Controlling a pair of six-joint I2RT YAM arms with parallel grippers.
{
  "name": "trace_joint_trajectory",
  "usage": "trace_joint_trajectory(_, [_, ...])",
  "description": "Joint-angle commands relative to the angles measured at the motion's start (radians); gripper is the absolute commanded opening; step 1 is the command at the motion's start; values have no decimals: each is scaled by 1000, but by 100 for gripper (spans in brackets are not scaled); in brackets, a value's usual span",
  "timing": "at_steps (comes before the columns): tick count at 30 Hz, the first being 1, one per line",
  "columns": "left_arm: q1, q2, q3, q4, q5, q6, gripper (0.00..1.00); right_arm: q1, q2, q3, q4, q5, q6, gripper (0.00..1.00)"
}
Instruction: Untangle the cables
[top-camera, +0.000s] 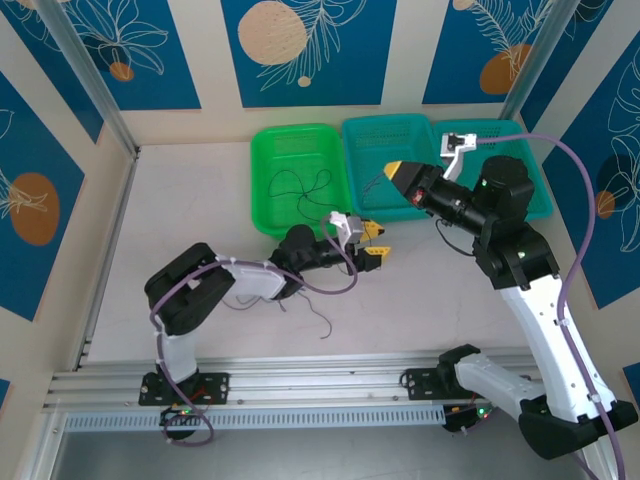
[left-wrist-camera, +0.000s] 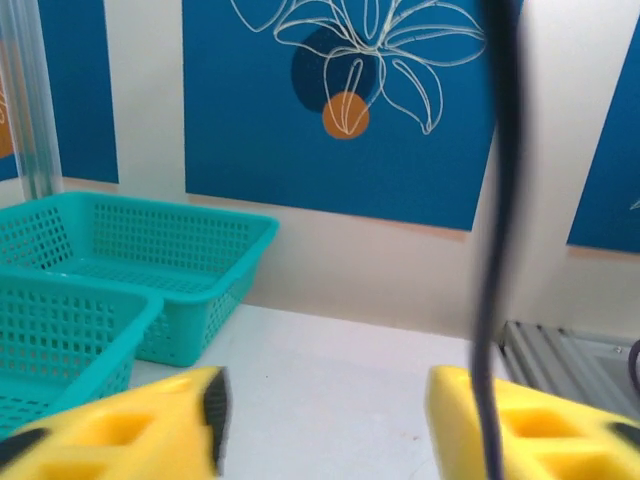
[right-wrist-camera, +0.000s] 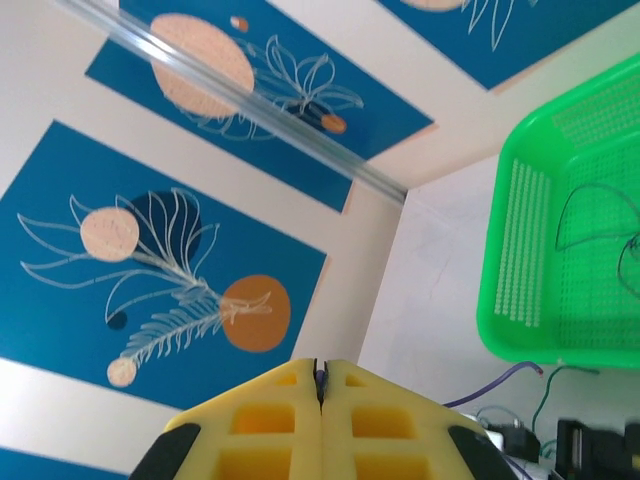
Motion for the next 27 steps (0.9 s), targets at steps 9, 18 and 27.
trace_joint_trajectory(9, [4,-82,-135,51,-44,-67,0,-111,-62,-78,-52,31,11,0])
trace_joint_trajectory(18, [80,-435,32,-679,-215,117,0,-123,-159,-600,6,89,11,0])
trace_joint_trajectory(27, [204,-445,297,-945,-170,220,0,40,-232,-681,66,106,-82,45])
